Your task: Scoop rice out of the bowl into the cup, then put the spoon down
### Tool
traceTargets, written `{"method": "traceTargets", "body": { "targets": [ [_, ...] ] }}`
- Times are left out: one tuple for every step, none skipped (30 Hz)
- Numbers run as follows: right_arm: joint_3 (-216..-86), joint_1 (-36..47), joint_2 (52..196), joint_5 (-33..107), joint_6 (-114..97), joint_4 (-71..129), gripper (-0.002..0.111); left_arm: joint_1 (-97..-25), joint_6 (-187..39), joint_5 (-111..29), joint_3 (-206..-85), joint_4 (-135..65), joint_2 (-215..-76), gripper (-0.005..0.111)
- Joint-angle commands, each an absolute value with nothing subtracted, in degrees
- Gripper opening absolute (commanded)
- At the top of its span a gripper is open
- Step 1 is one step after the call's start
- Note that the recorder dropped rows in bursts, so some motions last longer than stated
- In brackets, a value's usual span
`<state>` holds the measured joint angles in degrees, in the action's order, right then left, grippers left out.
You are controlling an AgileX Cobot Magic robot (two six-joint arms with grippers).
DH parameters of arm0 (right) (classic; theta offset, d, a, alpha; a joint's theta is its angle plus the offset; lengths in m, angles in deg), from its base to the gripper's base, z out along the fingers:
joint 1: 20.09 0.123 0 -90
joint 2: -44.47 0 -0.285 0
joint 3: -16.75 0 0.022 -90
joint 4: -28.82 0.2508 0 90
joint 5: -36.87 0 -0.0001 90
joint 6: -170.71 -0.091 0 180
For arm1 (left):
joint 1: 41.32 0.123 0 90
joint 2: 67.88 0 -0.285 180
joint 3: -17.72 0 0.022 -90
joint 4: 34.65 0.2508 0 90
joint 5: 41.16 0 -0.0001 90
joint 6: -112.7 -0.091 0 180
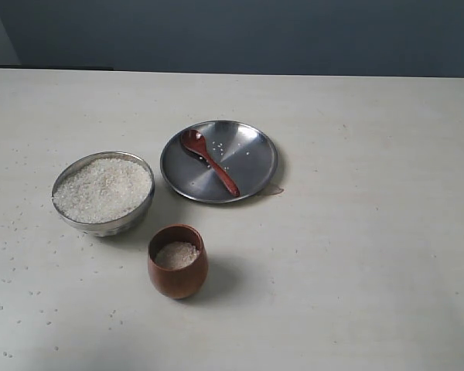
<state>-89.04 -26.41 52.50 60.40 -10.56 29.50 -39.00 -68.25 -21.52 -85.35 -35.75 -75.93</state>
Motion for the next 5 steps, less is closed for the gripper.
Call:
{"method": "traceTargets", "body": {
  "targets": [
    [-89.26,-26.74,52.25,60.30,-10.61,29.44,0.000,-38.88,-67.99,-22.02,-85.06,-35.45,-75.66,0.000],
    [-89.26,-26.74,52.25,60.30,-10.61,29.44,0.000,-38.88,-67.99,-22.02,-85.06,-35.45,-75.66,0.000],
    [-89.26,-26.74,52.25,60.30,-10.61,29.44,0.000,-38.88,-67.99,-22.02,-85.06,-35.45,-75.66,0.000],
    [-89.26,-26.74,52.25,60.30,-10.61,29.44,0.000,-38.88,-67.99,-22.02,-85.06,-35.45,-75.66,0.000],
    [-89.26,-26.74,52.25,60.30,-10.61,29.44,0.000,-38.88,-67.99,-22.02,-85.06,-35.45,-75.66,0.000]
  ]
}}
